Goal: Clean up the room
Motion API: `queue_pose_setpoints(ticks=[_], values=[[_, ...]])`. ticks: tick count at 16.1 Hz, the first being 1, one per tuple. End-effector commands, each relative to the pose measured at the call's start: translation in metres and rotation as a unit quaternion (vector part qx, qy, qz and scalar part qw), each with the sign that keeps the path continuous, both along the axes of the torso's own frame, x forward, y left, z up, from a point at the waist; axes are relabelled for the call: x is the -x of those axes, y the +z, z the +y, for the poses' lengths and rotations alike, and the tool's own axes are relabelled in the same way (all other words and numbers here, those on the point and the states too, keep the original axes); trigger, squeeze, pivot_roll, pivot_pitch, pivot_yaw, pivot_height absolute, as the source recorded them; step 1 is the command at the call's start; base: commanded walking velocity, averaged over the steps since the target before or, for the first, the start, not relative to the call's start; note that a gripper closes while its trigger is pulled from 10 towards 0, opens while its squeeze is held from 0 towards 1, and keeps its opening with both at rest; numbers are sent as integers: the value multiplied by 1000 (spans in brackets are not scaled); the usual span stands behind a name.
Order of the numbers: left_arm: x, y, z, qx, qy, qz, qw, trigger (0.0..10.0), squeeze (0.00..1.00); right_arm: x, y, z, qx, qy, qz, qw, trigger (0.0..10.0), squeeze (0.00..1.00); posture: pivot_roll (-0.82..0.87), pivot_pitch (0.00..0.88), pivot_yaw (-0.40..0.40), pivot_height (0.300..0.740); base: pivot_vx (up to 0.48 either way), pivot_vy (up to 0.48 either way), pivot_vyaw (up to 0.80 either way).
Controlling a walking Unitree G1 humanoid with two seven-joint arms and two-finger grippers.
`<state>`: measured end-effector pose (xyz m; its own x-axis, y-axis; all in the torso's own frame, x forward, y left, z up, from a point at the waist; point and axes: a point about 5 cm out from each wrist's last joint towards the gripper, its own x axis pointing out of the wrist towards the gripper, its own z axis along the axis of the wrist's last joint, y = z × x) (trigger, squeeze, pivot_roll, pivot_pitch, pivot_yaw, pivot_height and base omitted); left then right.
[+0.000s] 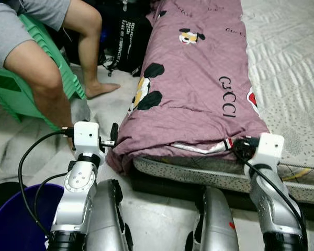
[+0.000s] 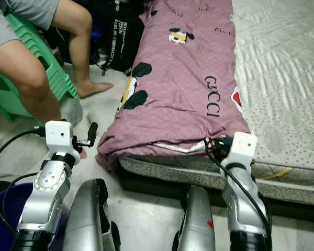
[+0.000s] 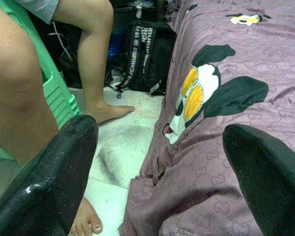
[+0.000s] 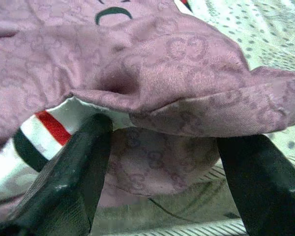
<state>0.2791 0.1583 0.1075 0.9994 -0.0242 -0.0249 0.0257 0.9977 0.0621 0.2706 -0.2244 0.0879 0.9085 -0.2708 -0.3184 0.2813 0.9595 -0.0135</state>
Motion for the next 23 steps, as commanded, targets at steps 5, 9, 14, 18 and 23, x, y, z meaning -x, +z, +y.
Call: queue_pose_setpoints(ticks=[5,9,14,18,23], values=[[2,-4,6,-7,9,12,1000,10000,0,24,-32,-8,-6,-8,114,993,0,0,39,66,15,524,0,0,0],[1,-5,4,-6,3,15,1000,10000,0,61,-39,-36,23,-29,156,987,0,0,23,66,21,524,0,0,0],[-3,-5,0,-5,-3,13,1000,10000,0,7,56,-48,128,-97,-102,982,0,0,12,62,32,524,0,0,0],[-4,-3,0,-3,2,8,1000,10000,0,-37,86,20,53,22,-183,982,392,0,28,51,22,524,0,0,0],[-1,-4,-2,-1,1,8,1000,10000,0,-30,-18,66,-130,31,59,989,196,0,52,49,15,524,0,0,0]])
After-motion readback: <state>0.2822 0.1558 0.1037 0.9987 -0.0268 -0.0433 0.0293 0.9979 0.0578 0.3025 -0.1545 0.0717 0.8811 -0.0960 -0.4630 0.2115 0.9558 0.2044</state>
